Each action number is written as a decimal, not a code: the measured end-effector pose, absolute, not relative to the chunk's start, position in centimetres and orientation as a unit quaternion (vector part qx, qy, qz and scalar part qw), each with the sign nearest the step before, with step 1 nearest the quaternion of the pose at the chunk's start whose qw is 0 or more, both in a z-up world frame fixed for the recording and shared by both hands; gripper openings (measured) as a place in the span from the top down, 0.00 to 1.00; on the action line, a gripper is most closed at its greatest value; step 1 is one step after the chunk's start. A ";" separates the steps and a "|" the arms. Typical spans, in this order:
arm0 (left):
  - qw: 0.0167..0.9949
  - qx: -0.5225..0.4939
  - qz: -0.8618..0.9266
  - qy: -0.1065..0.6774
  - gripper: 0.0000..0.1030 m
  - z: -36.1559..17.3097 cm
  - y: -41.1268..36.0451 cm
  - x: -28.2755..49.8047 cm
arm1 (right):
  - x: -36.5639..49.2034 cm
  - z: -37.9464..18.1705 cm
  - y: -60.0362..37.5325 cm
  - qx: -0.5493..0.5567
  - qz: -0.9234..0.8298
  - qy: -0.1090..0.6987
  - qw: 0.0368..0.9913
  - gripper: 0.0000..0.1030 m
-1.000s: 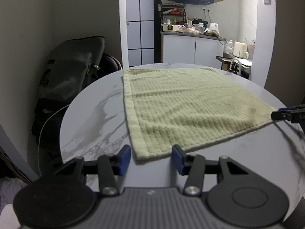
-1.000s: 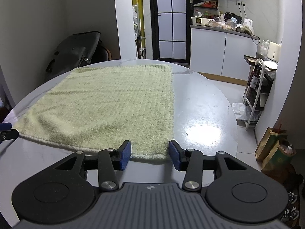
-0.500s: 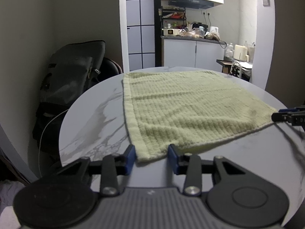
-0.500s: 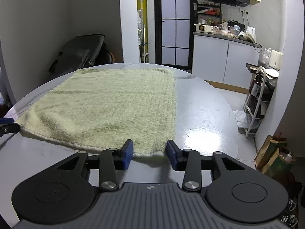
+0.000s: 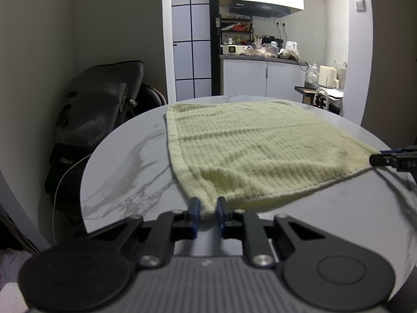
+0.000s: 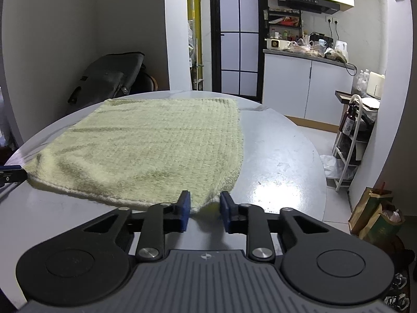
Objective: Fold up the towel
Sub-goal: 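Close both grippers on the towel edge, then lift the gripped towel edge upward with both grippers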
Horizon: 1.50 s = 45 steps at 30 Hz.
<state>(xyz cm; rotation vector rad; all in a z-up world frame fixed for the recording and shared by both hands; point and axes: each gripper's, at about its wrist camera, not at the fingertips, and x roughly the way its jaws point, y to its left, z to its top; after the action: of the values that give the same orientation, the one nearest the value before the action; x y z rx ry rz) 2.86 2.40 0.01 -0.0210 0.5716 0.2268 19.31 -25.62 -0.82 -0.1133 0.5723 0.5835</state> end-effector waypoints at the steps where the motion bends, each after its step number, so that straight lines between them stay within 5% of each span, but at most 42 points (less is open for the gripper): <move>1: 0.953 -0.010 0.111 0.281 0.85 0.0 2.4 2.7 | 19.2 -0.8 -25.7 -0.056 0.284 0.278 0.916 0.78; 16: 0.955 -0.014 0.108 0.276 0.85 0.0 3.1 2.3 | 16.9 -0.3 -26.0 -0.062 0.284 0.272 0.917 0.84; 21: 0.955 -0.023 0.103 0.277 0.86 0.2 3.6 1.8 | 16.5 0.3 -26.2 -0.060 0.287 0.271 0.917 0.94; 45: 0.961 -0.030 0.081 0.262 0.88 1.9 5.0 1.6 | 15.4 3.3 -28.0 -0.057 0.290 0.243 0.924 0.96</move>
<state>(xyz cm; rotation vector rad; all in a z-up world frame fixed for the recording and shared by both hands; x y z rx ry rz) 1.58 5.02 1.91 -0.0600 0.5318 0.1648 15.39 -27.97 3.28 -0.1174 0.4997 0.5954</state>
